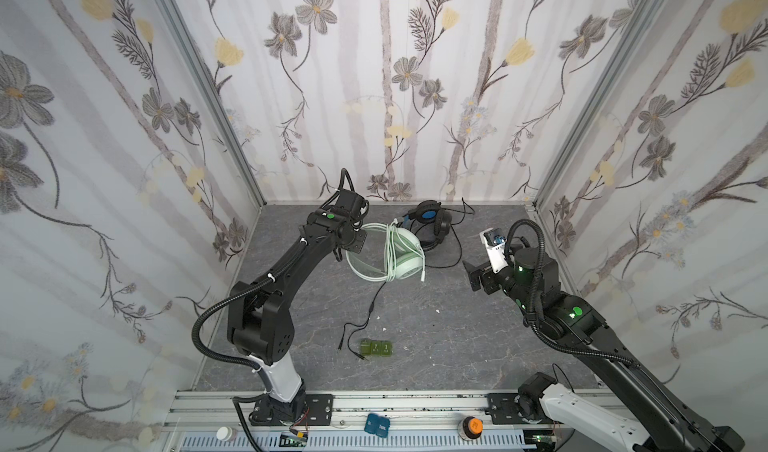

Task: Wrap the headphones
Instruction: 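Release the cable and withdraw the right gripper while the left gripper lifts the headset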

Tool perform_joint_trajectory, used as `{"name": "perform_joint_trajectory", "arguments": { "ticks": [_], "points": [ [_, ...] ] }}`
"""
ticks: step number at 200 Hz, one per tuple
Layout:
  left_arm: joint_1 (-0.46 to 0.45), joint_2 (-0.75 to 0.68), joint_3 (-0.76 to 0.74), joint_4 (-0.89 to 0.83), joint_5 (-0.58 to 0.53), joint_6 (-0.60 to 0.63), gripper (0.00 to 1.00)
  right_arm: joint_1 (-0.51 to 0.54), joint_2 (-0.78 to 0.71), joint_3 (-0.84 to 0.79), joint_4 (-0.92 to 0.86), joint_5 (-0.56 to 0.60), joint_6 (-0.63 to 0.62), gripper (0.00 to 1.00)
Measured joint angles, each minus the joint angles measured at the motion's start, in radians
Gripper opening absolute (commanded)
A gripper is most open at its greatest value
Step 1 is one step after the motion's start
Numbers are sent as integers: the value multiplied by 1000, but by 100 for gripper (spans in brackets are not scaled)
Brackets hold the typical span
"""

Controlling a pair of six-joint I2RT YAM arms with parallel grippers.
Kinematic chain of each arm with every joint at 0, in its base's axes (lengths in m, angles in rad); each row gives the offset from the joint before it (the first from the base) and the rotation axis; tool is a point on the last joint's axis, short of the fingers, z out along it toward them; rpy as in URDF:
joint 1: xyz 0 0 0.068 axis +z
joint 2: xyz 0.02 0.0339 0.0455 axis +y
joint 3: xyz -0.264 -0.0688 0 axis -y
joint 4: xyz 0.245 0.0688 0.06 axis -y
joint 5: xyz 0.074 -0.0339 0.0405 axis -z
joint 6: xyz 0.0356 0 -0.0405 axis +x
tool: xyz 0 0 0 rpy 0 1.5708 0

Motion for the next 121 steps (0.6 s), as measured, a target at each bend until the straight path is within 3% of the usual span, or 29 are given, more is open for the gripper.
{"name": "perform_joint_trajectory", "arguments": {
  "ticks": [82, 121],
  "points": [
    [150, 303, 223, 76, 73, 96, 0, 1, 60, 88, -17, -47, -43, 100],
    [201, 423, 336, 70, 158, 134, 0, 1, 88, 115, -21, -47, -45, 100]
  ]
}}
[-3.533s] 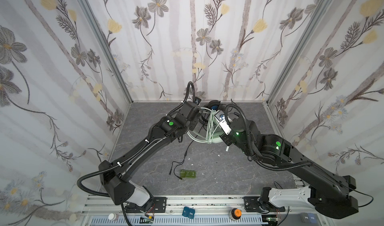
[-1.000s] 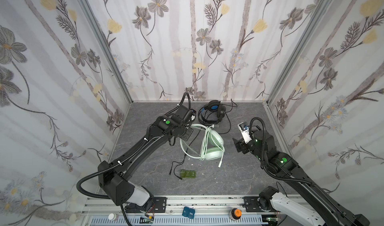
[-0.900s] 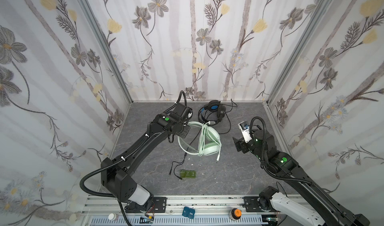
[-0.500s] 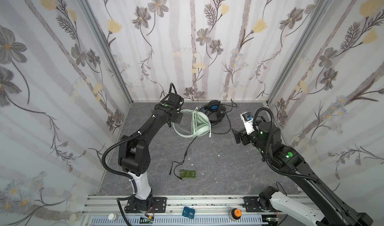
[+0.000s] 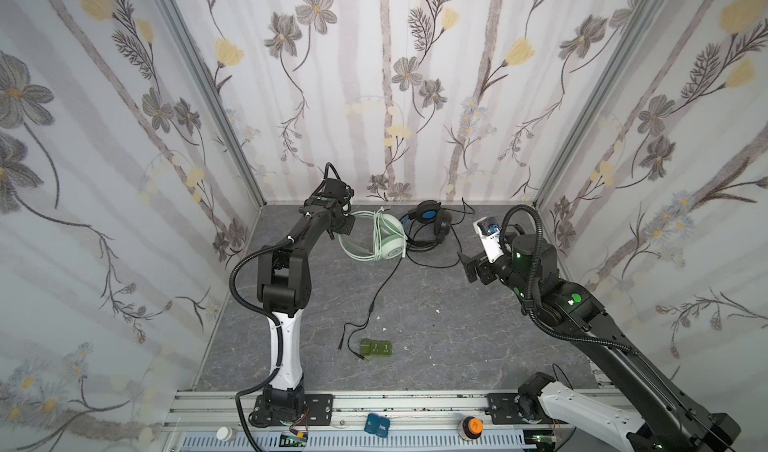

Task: Wrap the headphones
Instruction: 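Release the cable and withdraw the right gripper while the left gripper lifts the headset, then set the wrapped pale green headset down near the far wall and open the left gripper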

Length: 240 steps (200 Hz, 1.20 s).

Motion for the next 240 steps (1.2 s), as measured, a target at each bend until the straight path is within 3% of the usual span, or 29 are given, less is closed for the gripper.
{"name": "perform_joint_trajectory", "arguments": {
  "ticks": [44, 165, 187, 219, 240],
  "points": [
    [55, 108, 122, -16, 36, 19, 0, 0, 34, 50, -21, 1, 3, 100],
    [78, 202, 157, -24, 46, 37, 0, 2, 141, 168, -37, 0, 11, 100],
    [79, 212, 171, -28, 39, 37, 4, 2, 152, 183, -39, 0, 10, 100],
    [79, 216, 174, -29, 29, 36, 22, 2, 161, 202, -41, 0, 2, 100],
    [81, 218, 188, -31, 29, 32, 28, 2, 161, 211, -43, 0, -5, 100]
  ]
}}
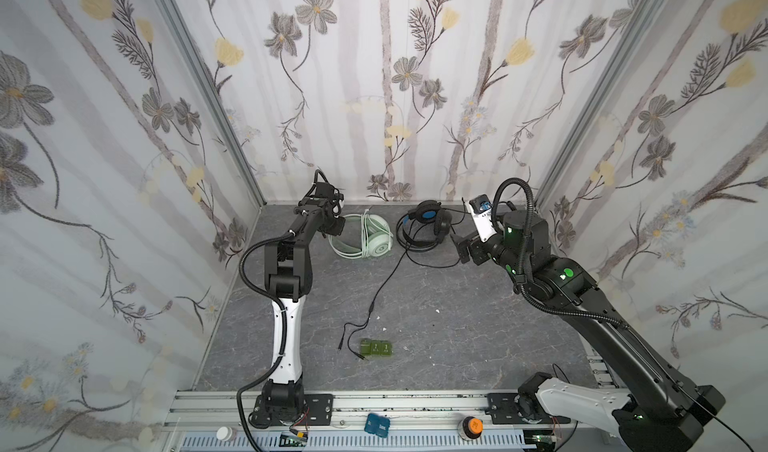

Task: Wrap the headphones
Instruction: 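Set the wrapped pale green headset down near the far wall and open the left gripper, then reach the left gripper over to the black headset with blue pads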

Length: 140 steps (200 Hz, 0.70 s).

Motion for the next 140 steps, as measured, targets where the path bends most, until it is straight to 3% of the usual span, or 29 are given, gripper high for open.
{"name": "perform_joint_trajectory", "arguments": {
  "ticks": [45, 140],
  "points": [
    [0, 7, 26, 1, 2, -27, 45, 0, -1, 18, -13, 0, -10, 100],
    [9, -24, 55, -14, -44, -100, 54, 48, 9, 80, -46, 31, -10, 100]
  ]
}}
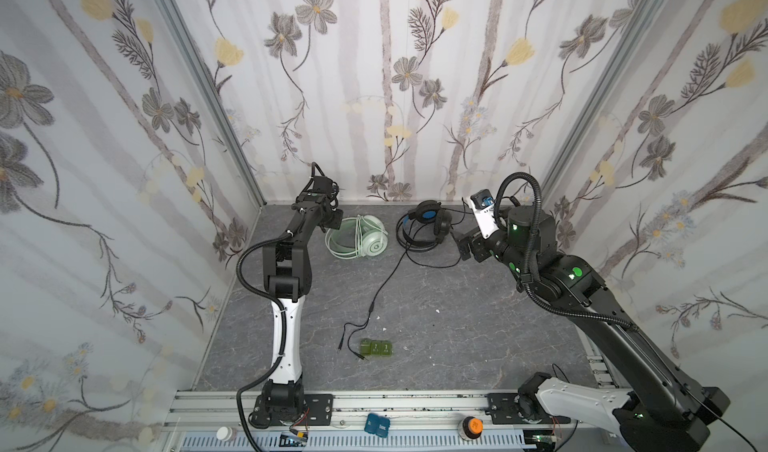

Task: Wrap the headphones
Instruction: 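Reach the left gripper over to the black headset with blue pads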

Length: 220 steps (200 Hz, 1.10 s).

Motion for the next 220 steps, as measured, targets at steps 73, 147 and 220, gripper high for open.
{"name": "perform_joint_trajectory", "arguments": {
  "ticks": [73, 147, 220],
  "points": [
    [-111, -276, -182, -18, -14, -240, 66, 42, -1, -54, 5, 72, 95, 100],
    [-498, -294, -190, -51, 0, -607, 68, -52, -59, -217, 73, 62, 115, 100],
    [-599, -19, 76, -117, -101, -969, 100, -58, -280, -488, 138, -34, 139, 100]
  ]
}}
